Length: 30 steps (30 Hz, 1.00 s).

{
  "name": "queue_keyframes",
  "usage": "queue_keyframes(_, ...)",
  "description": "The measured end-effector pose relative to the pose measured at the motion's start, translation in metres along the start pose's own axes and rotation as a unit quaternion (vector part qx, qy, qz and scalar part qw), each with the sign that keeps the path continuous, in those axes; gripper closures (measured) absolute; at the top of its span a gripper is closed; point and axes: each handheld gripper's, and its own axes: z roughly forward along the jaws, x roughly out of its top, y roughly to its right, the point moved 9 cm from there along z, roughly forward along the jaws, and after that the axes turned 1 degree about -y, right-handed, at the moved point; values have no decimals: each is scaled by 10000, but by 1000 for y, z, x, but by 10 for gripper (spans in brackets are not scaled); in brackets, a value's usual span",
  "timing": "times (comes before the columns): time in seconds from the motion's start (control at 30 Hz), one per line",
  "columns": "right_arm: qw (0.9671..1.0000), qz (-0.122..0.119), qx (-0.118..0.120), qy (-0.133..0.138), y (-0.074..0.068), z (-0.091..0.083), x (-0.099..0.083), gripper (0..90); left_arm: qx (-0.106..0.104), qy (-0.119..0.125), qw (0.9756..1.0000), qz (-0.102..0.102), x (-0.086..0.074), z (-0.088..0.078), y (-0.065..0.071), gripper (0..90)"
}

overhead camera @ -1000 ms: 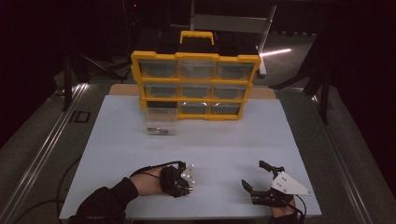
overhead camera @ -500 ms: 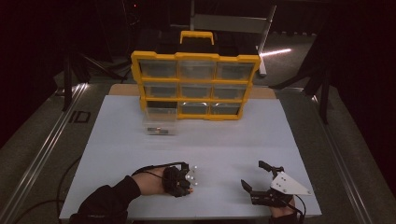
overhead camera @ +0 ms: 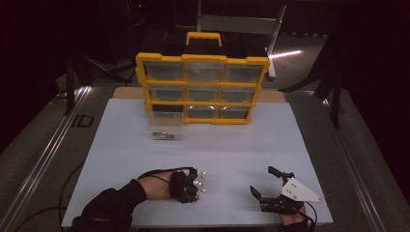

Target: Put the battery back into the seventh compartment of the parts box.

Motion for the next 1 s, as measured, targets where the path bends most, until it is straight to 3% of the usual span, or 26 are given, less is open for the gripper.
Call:
queue_keyframes(0.13, 10000, -3, 1, 3, 0, 0, 0, 104, -51, 122, 9999, -32, 5, -10, -3, 757)
queue_keyframes(0.2, 10000, 0, -1, 4, 0, 0, 0, 104, 21, 173, 9998, 13, 7, -15, -5, 757)
queue_keyframes(0.23, 10000, -1, -2, 4, 0, -1, 0, 104, -59, 162, 9998, 19, 7, -18, -4, 758)
queue_keyframes(0.27, 10000, 0, -1, 5, 0, -1, 0, 104, 9, 180, 9998, 86, 8, -20, -5, 757)
queue_keyframes(0.33, 10000, -1, 0, 5, 0, -1, 0, 104, 5, 234, 9997, 18, 9, -23, -6, 757)
queue_keyframes(0.37, 10000, -4, -1, 8, 0, -1, 0, 104, 55, 226, 9997, 114, 9, -27, -7, 757)
queue_keyframes(0.4, 10000, -2, -4, 0, 0, 0, 0, 104, 52, 263, 9996, 44, 10, -29, -7, 757)
queue_keyframes(0.43, 10000, -4, -4, 3, 0, 0, 0, 104, -2, 251, 9997, 70, 9, -30, -7, 757)
queue_keyframes(0.47, 10000, 0, -2, 4, 0, 0, 0, 104, 90, 254, 9996, 91, 9, -33, -9, 757)
queue_keyframes(0.6, 10000, -10, -2, 9, 0, 0, 0, 104, 64, 245, 9996, 101, 8, -40, -11, 757)
queue_keyframes(0.73, 10000, -9, -2, 6, 0, 0, 0, 104, 166, 220, 9995, 162, 6, -46, -15, 757)
queue_keyframes(0.9, 10000, -9, -1, 7, 0, 0, 0, 104, 186, 242, 9995, 38, 6, -56, -20, 757)
queue_keyframes(0.93, 10000, -10, -2, 7, 0, 0, 0, 104, 276, 241, 9993, 0, 5, -60, -24, 757)
queue_keyframes(1.0, 10000, -8, -1, 6, 0, 0, 0, 104, 298, 227, 9993, 43, 3, -65, -27, 757)
